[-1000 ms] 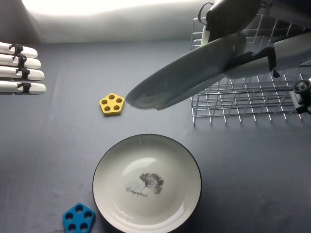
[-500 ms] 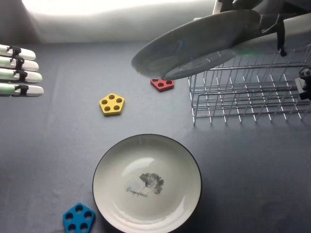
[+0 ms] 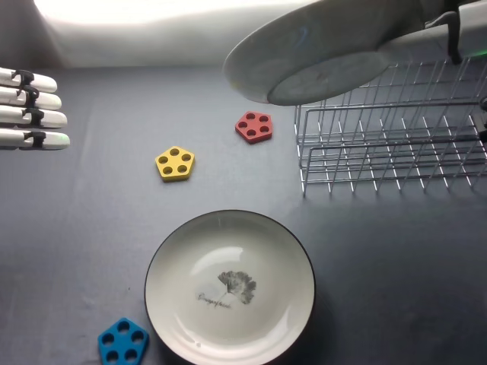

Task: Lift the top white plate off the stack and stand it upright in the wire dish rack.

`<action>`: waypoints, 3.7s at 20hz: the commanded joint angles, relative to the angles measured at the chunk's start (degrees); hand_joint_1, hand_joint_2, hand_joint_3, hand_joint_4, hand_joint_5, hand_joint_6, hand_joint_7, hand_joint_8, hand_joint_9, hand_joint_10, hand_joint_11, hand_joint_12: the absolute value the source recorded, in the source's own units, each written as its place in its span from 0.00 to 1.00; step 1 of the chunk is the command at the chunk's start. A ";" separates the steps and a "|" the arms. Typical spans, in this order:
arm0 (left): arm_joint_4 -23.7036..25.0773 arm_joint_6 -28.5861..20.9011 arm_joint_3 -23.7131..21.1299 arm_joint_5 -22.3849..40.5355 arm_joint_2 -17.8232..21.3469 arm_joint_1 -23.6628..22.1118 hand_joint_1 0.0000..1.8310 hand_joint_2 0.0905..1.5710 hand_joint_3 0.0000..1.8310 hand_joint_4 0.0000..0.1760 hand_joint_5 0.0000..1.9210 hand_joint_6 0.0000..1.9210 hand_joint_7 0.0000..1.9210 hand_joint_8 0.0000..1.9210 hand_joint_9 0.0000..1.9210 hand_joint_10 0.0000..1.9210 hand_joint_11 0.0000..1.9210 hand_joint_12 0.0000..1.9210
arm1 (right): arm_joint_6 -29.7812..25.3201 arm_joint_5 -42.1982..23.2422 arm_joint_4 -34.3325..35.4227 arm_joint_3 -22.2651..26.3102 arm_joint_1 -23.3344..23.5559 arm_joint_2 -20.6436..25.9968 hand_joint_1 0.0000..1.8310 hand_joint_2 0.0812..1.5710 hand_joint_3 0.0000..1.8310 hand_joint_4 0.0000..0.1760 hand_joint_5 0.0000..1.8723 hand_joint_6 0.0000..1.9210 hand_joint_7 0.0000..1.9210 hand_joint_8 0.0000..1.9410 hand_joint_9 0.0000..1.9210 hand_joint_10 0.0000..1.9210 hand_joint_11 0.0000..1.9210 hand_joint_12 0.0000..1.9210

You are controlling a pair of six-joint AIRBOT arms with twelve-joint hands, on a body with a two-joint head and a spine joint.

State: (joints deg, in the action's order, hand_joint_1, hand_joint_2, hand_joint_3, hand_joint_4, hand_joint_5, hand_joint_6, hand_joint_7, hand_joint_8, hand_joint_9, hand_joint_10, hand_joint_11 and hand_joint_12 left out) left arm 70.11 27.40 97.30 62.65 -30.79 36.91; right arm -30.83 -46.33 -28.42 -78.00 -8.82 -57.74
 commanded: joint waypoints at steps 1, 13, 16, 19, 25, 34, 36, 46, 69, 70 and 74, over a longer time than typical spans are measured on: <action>-4.31 0.40 0.04 2.71 0.92 -0.83 0.01 0.63 0.00 0.00 0.01 0.00 0.02 0.00 0.03 0.00 0.05 0.01 | -2.20 -6.96 5.09 -0.45 0.97 0.86 0.82 0.64 0.00 0.00 0.54 0.49 0.62 0.17 0.61 0.31 0.52 0.68; -4.30 0.41 0.10 2.58 0.91 -0.83 0.02 0.63 0.00 0.00 0.01 0.00 0.02 0.00 0.02 0.00 0.04 0.01 | -10.65 -3.54 5.21 -3.83 0.95 0.86 0.82 0.64 0.00 0.00 0.53 0.48 0.60 0.21 0.62 0.32 0.53 0.67; -4.27 0.43 0.15 3.88 0.84 -0.84 0.01 0.63 0.00 0.00 0.00 0.00 0.02 0.00 0.02 0.00 0.04 0.01 | -13.22 -2.17 5.00 -4.45 0.57 0.85 0.82 0.64 0.00 0.00 0.54 0.48 0.60 0.22 0.61 0.32 0.53 0.68; -4.20 0.46 0.13 4.10 0.76 -0.87 0.01 0.63 0.00 0.00 0.01 0.00 0.03 0.00 0.03 0.00 0.04 0.01 | -16.59 -0.09 4.11 -4.61 -0.10 0.85 0.82 0.64 0.00 0.00 0.53 0.50 0.59 0.23 0.60 0.33 0.53 0.67; -3.54 0.51 0.38 4.64 0.80 -0.85 0.02 0.63 0.00 0.00 0.00 0.00 0.01 0.00 0.01 0.00 0.03 0.00 | -18.94 0.58 4.11 -5.80 -0.97 0.79 0.82 0.64 0.00 0.00 0.52 0.51 0.59 0.23 0.62 0.31 0.54 0.67; -3.58 0.45 0.39 6.33 0.83 -0.82 0.02 0.63 0.00 0.00 0.01 0.00 0.03 0.00 0.02 0.00 0.04 0.01 | -21.34 1.02 4.72 -7.53 -2.77 0.38 0.82 0.65 0.00 0.00 0.50 0.54 0.57 0.28 0.60 0.34 0.53 0.68; -3.57 0.42 0.38 6.92 0.88 -0.80 0.02 0.63 0.00 0.00 0.02 0.00 0.03 0.00 0.03 0.00 0.04 0.01 | -21.94 1.02 4.91 -8.10 -3.25 0.18 0.82 0.65 0.00 0.00 0.51 0.52 0.58 0.26 0.61 0.33 0.53 0.67; -3.70 -0.81 -0.16 9.61 1.01 -0.55 0.02 0.63 0.00 0.00 0.01 0.00 0.03 0.00 0.02 0.00 0.04 0.00 | -25.50 -0.66 2.97 -11.38 -5.10 -1.47 0.82 0.64 0.00 0.00 0.52 0.49 0.59 0.23 0.62 0.31 0.53 0.67; -11.12 -2.23 -7.27 9.72 2.13 0.74 0.02 0.63 0.00 0.00 0.01 0.00 0.02 0.00 0.02 0.00 0.04 0.01 | -25.85 -1.54 3.44 -17.44 -7.11 -4.06 0.82 0.63 0.00 0.00 0.55 0.42 0.62 0.17 0.67 0.22 0.56 0.65; -11.56 -2.23 -7.43 9.94 2.13 0.76 0.02 0.63 0.00 0.00 0.01 0.00 0.02 0.00 0.02 0.00 0.04 0.01 | -25.85 -1.54 3.47 -17.66 -7.25 -4.17 0.82 0.63 0.00 0.00 0.55 0.42 0.62 0.17 0.67 0.22 0.56 0.65; -12.90 -2.28 -7.59 10.22 2.28 0.96 0.02 0.63 0.00 0.00 0.01 0.00 0.02 0.00 0.02 0.00 0.04 0.01 | -25.85 -1.54 3.52 -18.23 -7.80 -4.49 0.82 0.63 0.00 0.00 0.55 0.44 0.62 0.19 0.65 0.25 0.54 0.66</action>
State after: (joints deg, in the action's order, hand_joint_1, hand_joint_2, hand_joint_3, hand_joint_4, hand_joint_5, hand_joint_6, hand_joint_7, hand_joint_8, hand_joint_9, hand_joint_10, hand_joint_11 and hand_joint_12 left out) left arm 62.26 25.04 89.91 69.10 -29.12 38.76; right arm -55.18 -41.78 -29.93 -95.72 -17.10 -63.16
